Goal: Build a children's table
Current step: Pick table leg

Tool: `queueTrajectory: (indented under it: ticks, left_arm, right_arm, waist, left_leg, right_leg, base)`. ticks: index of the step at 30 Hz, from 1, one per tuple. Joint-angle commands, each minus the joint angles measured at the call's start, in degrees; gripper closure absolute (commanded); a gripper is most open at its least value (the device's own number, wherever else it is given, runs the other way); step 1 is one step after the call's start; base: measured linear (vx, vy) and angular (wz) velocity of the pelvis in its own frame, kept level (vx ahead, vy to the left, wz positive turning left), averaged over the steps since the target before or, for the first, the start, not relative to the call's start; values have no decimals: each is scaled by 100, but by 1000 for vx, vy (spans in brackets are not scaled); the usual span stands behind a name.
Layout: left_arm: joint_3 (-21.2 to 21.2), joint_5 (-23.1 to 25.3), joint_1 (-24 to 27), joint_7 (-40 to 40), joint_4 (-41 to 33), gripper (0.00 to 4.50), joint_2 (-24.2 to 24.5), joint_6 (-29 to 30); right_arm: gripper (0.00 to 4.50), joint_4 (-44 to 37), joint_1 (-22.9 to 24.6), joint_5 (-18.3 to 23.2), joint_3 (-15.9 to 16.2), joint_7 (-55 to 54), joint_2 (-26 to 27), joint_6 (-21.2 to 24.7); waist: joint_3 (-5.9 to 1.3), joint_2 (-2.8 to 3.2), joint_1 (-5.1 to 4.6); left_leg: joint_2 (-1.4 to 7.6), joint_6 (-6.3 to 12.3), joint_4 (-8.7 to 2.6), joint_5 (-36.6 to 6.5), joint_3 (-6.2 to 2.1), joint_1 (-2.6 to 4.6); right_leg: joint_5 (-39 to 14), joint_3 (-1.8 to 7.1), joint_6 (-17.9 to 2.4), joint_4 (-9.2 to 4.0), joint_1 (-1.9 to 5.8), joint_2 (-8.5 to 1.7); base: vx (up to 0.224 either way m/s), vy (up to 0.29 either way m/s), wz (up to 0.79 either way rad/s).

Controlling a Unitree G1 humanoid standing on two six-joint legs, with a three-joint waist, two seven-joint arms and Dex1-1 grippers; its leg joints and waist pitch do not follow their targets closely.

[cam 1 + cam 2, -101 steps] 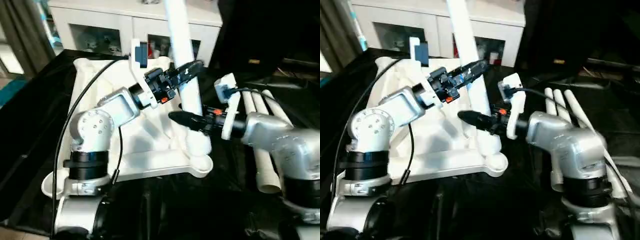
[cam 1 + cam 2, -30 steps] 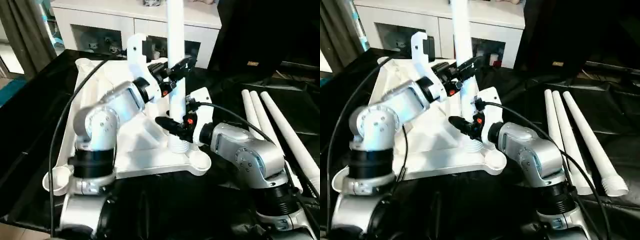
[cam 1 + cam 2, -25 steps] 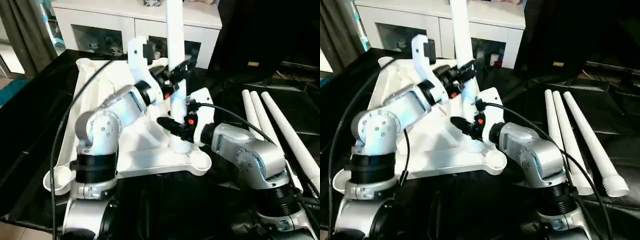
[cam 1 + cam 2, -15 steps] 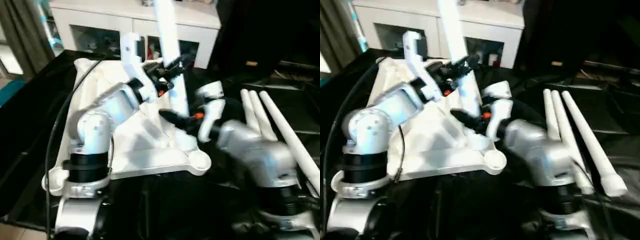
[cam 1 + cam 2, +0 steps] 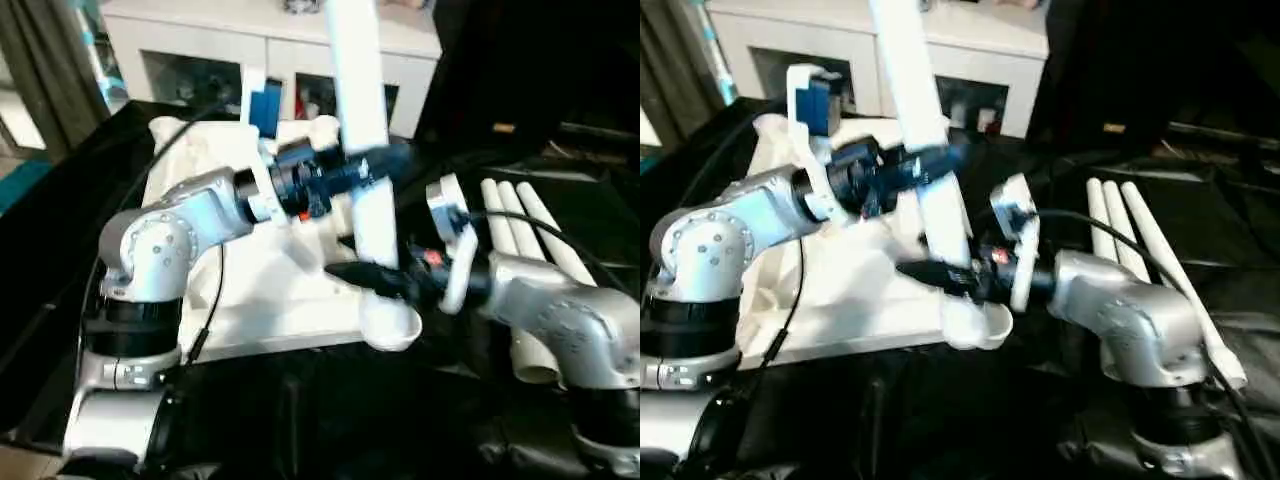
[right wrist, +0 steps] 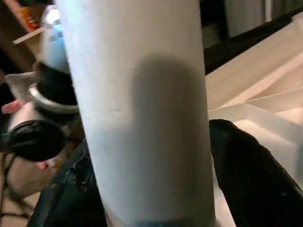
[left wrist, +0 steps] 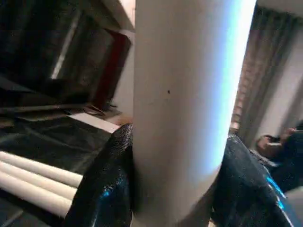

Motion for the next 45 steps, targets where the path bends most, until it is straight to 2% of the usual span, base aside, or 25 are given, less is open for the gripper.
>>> queueTrajectory:
  ticks: [1, 8, 11, 12, 13, 15, 16, 17, 20, 24, 25, 27, 28, 30, 32, 34, 36, 40, 42, 44, 45]
  left_arm:
    - [-121, -149, -209, -319, 34, 268, 34, 27]
    - [-157, -115, -261, -399, 122, 269, -3, -23]
    - [-145, 112, -299, -133, 287, 269, -85, -200]
    - [-112, 165, -309, 25, 339, 213, -134, -221]
    - [-41, 202, -290, 264, 353, 200, -221, -257]
    - [11, 268, -224, 570, 286, 200, -344, -328]
    - [-26, 472, -134, 882, 156, 180, -450, -499]
    - [-65, 763, -80, 1451, 113, 165, -580, -543]
    - [-39, 960, -65, 2036, 135, 154, -733, -487]
    - [110, 1195, -62, 3101, 211, 154, -1090, -324]
    - [110, 1331, -71, 3337, 262, 181, -1156, -369]
    - [115, 1566, -62, 3687, 335, 190, -1262, -495]
    - [120, 1622, -49, 3764, 339, 195, -1292, -540]
    - [181, 1667, -24, 3926, 344, 223, -1374, -616]
    - [248, 1621, -20, 4022, 326, 237, -1450, -653]
    - [258, 1580, -27, 4057, 260, 253, -1453, -652]
    - [264, 1535, -36, 3981, 240, 266, -1430, -652]
    - [199, 1311, -20, 3405, 144, 271, -1286, -607]
    - [94, 1187, 20, 2812, 92, 271, -1165, -804]
    - [-52, 888, 170, 1630, -57, 271, -925, -1073]
    - [-44, 671, 214, 1235, -87, 271, -824, -951]
  right_arm:
    - [170, -72, 41, 61, -135, 78, -164, 97]
    - [222, -105, 76, 103, -67, -6, -120, 118]
    - [246, -49, 51, 6, -39, -188, -34, 40]
    - [249, -28, 41, -47, -37, -275, 13, -5]
    - [251, 39, 12, -150, -57, -481, 129, -78]
    - [254, 134, -30, -300, -75, -760, 283, -187]
    - [258, 194, -60, -398, -71, -938, 374, -249]
    - [259, 258, -94, -507, -56, -1113, 469, -339]
    - [261, 313, -132, -604, -33, -1264, 550, -397]
    - [262, 441, -249, -917, 131, -1566, 712, -593]
    - [262, 477, -280, -989, 164, -1637, 774, -641]
    - [262, 532, -326, -1097, 220, -1732, 858, -715]
    - [262, 541, -333, -1114, 230, -1748, 873, -724]
    - [263, 576, -379, -1208, 286, -1800, 890, -768]
    - [263, 631, -430, -1296, 318, -1852, 901, -798]
    - [263, 689, -472, -1211, 269, -1792, 958, -756]
    - [207, 671, -474, -1105, 222, -1709, 958, -682]
    - [172, 556, -427, -921, 166, -1440, 812, -524]
    - [149, 507, -401, -766, 134, -1212, 662, -400]
    - [148, 355, -323, -457, 142, -643, 319, -126]
    - [147, 238, -254, -332, 183, -341, 125, -44]
  waist:
    - [-428, -8, 19]
    - [-439, -26, 20]
    - [-442, -17, 19]
    - [-442, -4, 18]
    - [-443, -9, 10]
    - [-449, -17, 4]
    - [-453, -2, 6]
    - [-454, -18, 4]
    - [-454, -22, 4]
    - [-454, -43, -9]
    - [-451, -48, -10]
    - [-452, -57, -18]
    - [-446, -83, -22]
    - [-449, -62, -8]
    - [-448, -70, -12]
    - [-444, -72, -17]
    - [-442, -66, -14]
    - [-439, -74, -6]
    - [-434, -68, -1]
    - [-432, -60, 6]
    - [-431, -63, 16]
  left_leg:
    - [321, 173, -413, -167, -91, 52]
    - [324, 185, -405, -99, -92, 35]
    - [326, 164, -402, -102, -91, 40]
    - [324, 152, -401, -106, -94, 38]
    - [330, 121, -403, -109, -94, 41]
    - [335, 91, -406, -93, -103, 35]
    - [331, 93, -402, -81, -101, 38]
    - [338, 92, -397, -62, -100, 36]
    - [330, 109, -397, -26, -100, 30]
    - [325, 121, -388, 11, -101, 18]
    - [320, 138, -390, 24, -100, 16]
    - [322, 167, -393, 31, -108, 21]
    - [317, 176, -390, 24, -97, 21]
    - [323, 190, -387, 38, -101, 21]
    - [322, 194, -391, 39, -102, 26]
    - [316, 210, -390, 26, -100, 26]
    - [321, 217, -394, 4, -103, 27]
    - [316, 244, -396, -12, -100, 28]
    - [320, 272, -401, -24, -100, 33]
    - [323, 298, -408, -43, -101, 35]
    - [311, 313, -406, -63, -95, 41]
  right_leg:
    - [-153, 304, -1348, -414, 325, -486]
    - [-58, 300, -1384, -398, 333, -493]
    - [-82, 302, -1375, -407, 326, -491]
    - [-77, 299, -1376, -402, 326, -488]
    - [-68, 297, -1383, -399, 320, -488]
    - [-25, 296, -1404, -395, 332, -501]
    - [-1, 297, -1415, -395, 327, -498]
    - [87, 301, -1403, -400, 336, -496]
    - [158, 305, -1382, -390, 354, -486]
    - [174, 304, -1345, -396, 358, -489]
    - [171, 304, -1336, -401, 359, -483]
    - [121, 299, -1298, -402, 355, -481]
    - [97, 304, -1278, -411, 348, -474]
    - [104, 307, -1259, -408, 347, -482]
    - [120, 304, -1255, -403, 342, -476]
    - [132, 303, -1266, -407, 339, -475]
    - [79, 303, -1248, -408, 337, -479]
    - [66, 302, -1242, -413, 338, -475]
    - [35, 304, -1241, -415, 335, -481]
    - [-8, 307, -1238, -415, 339, -478]
    - [-3, 303, -1237, -423, 343, -472]
  base:
    - [0, 0, 0]
    - [0, 0, 0]
    - [0, 0, 0]
    - [0, 0, 0]
    - [0, 0, 0]
    - [0, 0, 0]
    - [0, 0, 0]
    - [0, 0, 0]
    - [0, 0, 0]
    - [0, 0, 0]
    - [0, 0, 0]
    - [0, 0, 0]
    - [0, 0, 0]
    - [0, 0, 0]
    - [0, 0, 0]
    - [0, 0, 0]
    - [0, 0, 0]
    - [0, 0, 0]
    - [0, 0, 0]
    - [0, 0, 0]
    - [0, 0, 0]
